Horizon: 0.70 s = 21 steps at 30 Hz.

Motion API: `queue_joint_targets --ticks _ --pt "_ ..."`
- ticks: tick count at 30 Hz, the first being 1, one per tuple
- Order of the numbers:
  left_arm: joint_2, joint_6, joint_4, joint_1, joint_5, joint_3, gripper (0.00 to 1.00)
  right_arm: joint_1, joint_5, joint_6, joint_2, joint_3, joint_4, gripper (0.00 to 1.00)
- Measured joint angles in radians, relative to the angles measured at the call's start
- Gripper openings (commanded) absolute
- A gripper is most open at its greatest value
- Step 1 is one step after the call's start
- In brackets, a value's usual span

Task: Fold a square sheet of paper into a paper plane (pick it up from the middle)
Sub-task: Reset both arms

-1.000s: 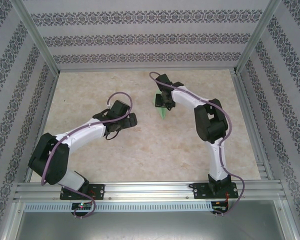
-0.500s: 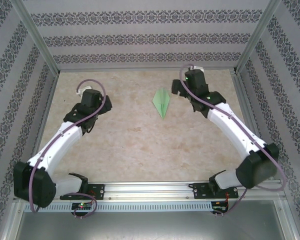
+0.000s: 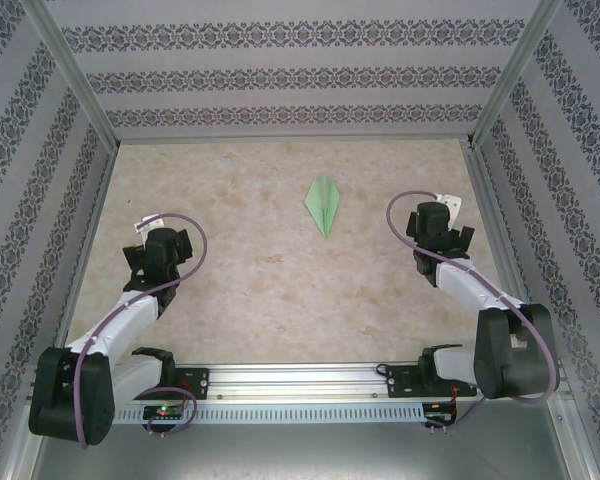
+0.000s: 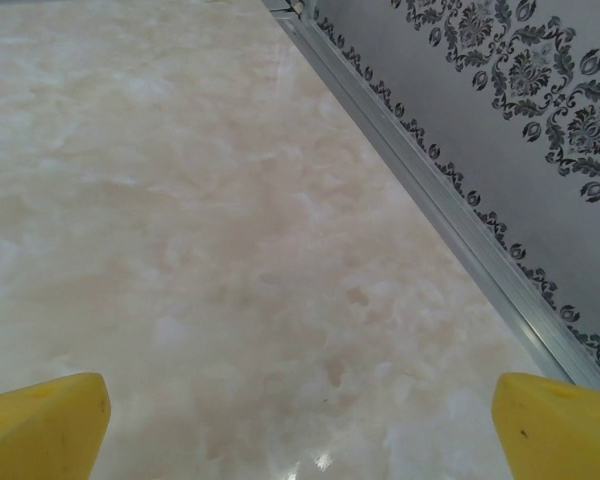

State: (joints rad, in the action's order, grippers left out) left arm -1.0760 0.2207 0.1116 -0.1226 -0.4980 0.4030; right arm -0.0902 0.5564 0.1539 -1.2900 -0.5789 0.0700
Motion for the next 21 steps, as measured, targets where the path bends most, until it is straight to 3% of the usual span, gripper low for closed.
queue_joint_targets --ticks 11,21 --pt "-0.264 -0.150 0.476 0.076 0.294 -0.043 1.00 0.047 -0.187 -0.112 -0.122 0.118 0.486 0.98" --pt "-0.439 -0.188 0.680 0.078 0.441 -0.042 1.00 0.058 -0.367 -0.158 -0.204 0.201 0.747 0.98"
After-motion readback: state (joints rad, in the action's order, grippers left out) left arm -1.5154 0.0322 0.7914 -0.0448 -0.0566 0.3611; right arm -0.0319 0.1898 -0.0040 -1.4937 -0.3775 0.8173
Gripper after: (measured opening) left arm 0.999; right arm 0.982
